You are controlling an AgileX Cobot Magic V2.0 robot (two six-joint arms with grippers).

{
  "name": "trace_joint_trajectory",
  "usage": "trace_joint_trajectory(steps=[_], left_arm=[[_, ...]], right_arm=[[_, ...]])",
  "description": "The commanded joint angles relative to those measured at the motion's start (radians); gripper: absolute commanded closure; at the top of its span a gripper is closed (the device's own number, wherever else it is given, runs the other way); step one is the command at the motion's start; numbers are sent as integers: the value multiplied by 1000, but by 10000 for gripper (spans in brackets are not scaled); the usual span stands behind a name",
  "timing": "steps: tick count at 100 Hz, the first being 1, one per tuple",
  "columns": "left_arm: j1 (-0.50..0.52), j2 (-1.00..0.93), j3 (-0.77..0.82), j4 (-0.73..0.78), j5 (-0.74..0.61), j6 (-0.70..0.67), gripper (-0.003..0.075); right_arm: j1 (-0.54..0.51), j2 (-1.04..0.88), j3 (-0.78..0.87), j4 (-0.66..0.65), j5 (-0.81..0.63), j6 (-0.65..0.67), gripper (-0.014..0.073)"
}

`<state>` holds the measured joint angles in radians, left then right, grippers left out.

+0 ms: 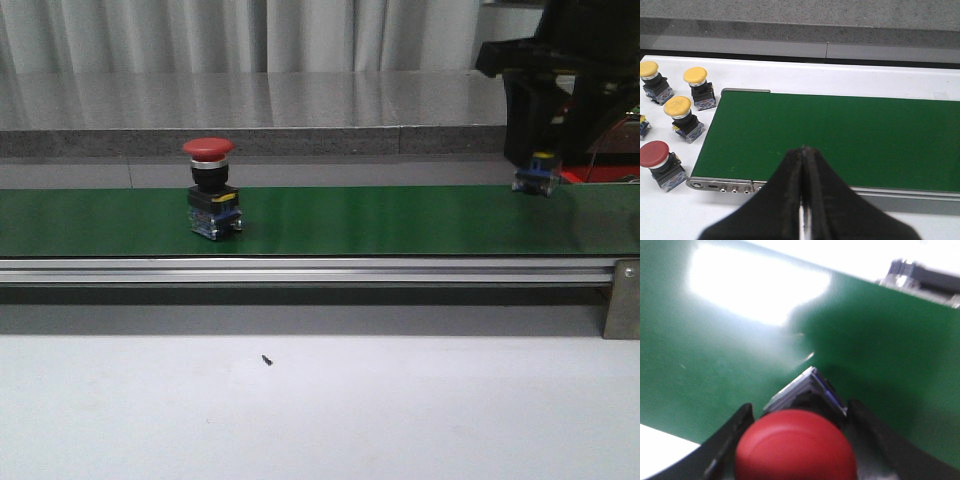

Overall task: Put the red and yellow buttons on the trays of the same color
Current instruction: 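Grasp the red button with the right gripper and lift it, then lower the red button into the red tray and open the right gripper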

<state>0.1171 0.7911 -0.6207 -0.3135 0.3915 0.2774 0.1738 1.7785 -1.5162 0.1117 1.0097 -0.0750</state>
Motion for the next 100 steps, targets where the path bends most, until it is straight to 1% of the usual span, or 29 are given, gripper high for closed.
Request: trace_joint_trajectory(steps=[1, 15, 21, 35, 49, 63, 100], left_arm=[[-7, -4, -26, -19, -67, 0, 740], [-7, -4, -26, -19, -67, 0, 740], [-7, -4, -26, -19, -67, 0, 740], [-7, -4, -26, -19, -67, 0, 740], [-7, -4, -26, -19, -67, 0, 740], [-7, -4, -26, -19, -67, 0, 740], [-7, -4, -26, -19, -67, 0, 740]], right_arm=[[-35, -52, -83, -6, 10, 1, 333], [-130, -52, -149, -7, 31, -20, 333], [-191, -52, -160, -7, 33, -39, 333], [-325, -42, -161, -7, -1, -55, 333], [-425, -13, -161, -7, -44, -77, 333], [-463, 41, -161, -7, -91, -83, 333], [-464, 233, -161, -7, -164, -91, 333]])
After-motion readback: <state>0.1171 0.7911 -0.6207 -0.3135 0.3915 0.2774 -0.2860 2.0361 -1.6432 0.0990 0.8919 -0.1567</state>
